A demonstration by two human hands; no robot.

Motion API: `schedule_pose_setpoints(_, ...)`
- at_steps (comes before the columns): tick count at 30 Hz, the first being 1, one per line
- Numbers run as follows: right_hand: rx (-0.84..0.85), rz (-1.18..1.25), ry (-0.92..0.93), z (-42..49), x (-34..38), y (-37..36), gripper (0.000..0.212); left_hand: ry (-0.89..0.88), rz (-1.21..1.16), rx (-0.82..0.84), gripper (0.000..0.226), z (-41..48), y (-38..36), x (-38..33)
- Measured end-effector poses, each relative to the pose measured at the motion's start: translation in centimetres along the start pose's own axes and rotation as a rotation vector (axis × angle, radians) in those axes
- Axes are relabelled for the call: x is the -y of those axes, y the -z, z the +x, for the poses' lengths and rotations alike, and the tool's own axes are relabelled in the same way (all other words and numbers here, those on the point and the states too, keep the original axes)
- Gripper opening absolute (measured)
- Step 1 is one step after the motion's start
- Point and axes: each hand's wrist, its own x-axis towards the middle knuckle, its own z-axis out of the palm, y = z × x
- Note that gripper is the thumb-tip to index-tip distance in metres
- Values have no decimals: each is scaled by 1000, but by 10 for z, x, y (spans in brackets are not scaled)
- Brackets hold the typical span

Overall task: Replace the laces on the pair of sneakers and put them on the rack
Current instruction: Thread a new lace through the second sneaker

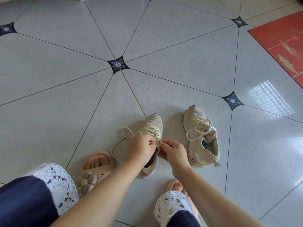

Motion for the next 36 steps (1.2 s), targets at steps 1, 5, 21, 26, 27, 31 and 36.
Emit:
schedule_pose_setpoints(1,2,7,-1,0,0,0,10,-6,8,3,15,0,-1,0)
schedule_pose_setpoints(5,11,14,-2,0,0,0,10,-33,62,20,13,2,-2,-1)
schedule_pose_setpoints(21,28,97,-22,-7,-4,2,19,-91,247,111,12,1,0,-13)
schedule_pose_setpoints(26,57,121,-74,-3,-1,7,10,-22,22,88,10,-1,-2,-2)
schedule_pose_setpoints(27,65,109,-84,-2,0,7,9,-14,-26,74,9,-1,-2,0)
schedule_pose_setpoints(31,104,72,-125,-1,4,9,7,12,-86,61,8,-1,-5,4)
schedule_pose_setpoints(36,67,4,-130,1,7,9,10,22,-107,74,10,0,-6,9)
